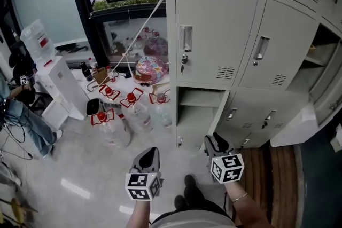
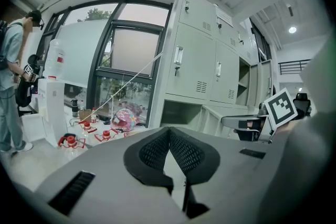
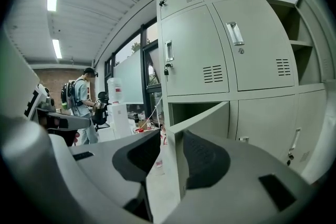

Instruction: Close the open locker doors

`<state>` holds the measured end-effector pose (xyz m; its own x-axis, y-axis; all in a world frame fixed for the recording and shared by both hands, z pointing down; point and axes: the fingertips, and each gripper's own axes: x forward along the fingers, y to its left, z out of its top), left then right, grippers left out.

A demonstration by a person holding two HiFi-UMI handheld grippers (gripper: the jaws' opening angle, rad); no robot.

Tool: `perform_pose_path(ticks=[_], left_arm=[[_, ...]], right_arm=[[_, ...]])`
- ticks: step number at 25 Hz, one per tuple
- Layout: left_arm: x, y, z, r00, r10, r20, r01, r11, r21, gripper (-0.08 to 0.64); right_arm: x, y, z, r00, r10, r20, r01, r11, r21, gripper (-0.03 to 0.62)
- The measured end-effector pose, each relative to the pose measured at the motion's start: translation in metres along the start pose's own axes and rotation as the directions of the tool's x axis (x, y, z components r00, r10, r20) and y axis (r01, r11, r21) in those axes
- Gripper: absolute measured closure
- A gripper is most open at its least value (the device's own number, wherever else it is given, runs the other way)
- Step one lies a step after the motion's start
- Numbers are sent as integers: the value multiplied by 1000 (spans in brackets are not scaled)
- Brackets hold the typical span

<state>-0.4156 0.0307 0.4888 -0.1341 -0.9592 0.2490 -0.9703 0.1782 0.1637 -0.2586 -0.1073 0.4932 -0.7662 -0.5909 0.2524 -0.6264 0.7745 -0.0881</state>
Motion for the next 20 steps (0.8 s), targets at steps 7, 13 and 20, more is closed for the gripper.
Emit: perform_pose_path(ticks=[7, 13, 20], left_arm=[[-2, 19, 4, 999, 38, 4, -38, 999, -4, 540], [-3, 34, 4, 997, 71, 3, -71, 997, -12, 540], [6, 44, 5, 994, 109, -3, -109, 994, -21, 539]], right_arm=[[17, 4, 0, 1000, -8, -7, 8, 1000, -22, 489], [38, 13, 4, 1000, 16, -13, -17, 999, -49, 506], [68, 23, 10, 998, 64, -22, -65, 995, -74, 505]])
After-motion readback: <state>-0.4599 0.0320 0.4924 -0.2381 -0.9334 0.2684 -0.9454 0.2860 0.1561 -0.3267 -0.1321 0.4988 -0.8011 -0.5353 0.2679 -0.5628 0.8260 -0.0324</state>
